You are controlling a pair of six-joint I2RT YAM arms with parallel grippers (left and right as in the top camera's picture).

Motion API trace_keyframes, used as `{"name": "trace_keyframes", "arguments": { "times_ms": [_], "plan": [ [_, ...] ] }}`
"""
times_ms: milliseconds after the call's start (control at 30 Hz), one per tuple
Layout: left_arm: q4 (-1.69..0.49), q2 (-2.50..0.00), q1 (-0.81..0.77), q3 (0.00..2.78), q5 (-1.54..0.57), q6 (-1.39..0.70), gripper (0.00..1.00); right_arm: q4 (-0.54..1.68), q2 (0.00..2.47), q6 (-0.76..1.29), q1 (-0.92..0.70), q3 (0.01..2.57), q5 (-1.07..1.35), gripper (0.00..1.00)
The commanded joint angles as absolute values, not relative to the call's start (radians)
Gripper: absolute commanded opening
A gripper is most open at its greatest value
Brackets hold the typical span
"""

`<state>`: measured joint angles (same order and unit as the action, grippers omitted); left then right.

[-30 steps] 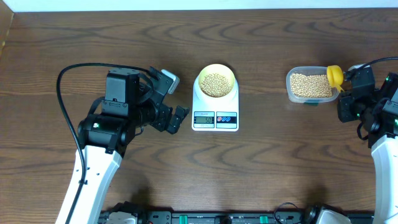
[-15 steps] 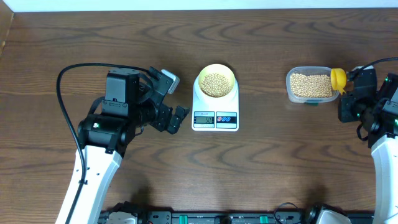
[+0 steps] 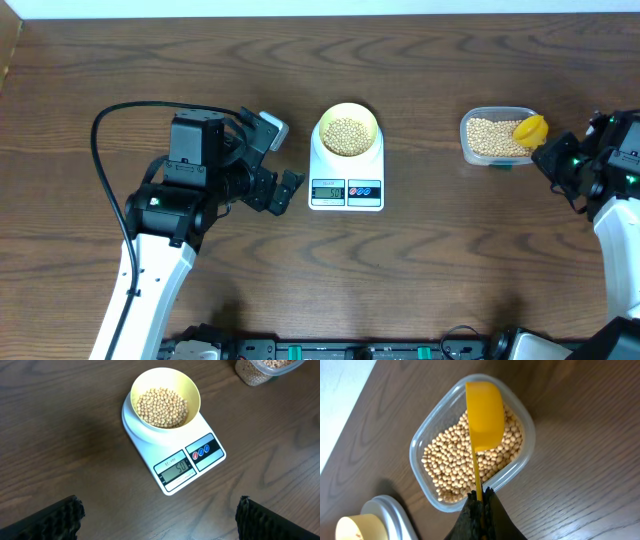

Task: Scoop item into bowl and weigh 50g on scale
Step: 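Lower the yellow scoop into the tub and rest it on the soybeans, then open the right gripper and release the scoop handle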

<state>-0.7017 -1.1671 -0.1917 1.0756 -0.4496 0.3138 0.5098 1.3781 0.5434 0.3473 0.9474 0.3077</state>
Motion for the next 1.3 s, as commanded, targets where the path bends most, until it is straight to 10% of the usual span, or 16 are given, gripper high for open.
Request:
{"name": "trace_keyframes", "arguments": {
  "times_ms": [0,600,667,700,767,1267],
  "plan": [
    [-0.702,-1.169,-0.191,1.081,-0.459,0.309,1.0,0.508,1.383,0.587,0.343,0.952,0.324,0.01],
    [-0.702,-1.169,-0.191,1.081,-0.459,0.309,1.0,0.495,1.39,0.591,0.343,0.952,0.482,0.04],
    [-0.702,-1.169,-0.191,1.081,-0.459,0.309,1.0,0.523,1.393,0.59,0.343,0.952,0.477,0.41],
    [-0.702,-1.169,-0.191,1.081,-0.459,0.309,1.0,0.557,1.393,0.59,0.343,0.952,0.453,0.81],
    [-0.702,-1.169,-0.191,1.081,-0.459,0.309,1.0,0.583,1.393,0.585,0.343,0.952,0.436,0.99],
    [-0.702,-1.169,-0.191,1.081,-0.459,0.309,1.0,0.852,1.177,0.579,0.348,0.955,-0.029,0.99]
  ]
}}
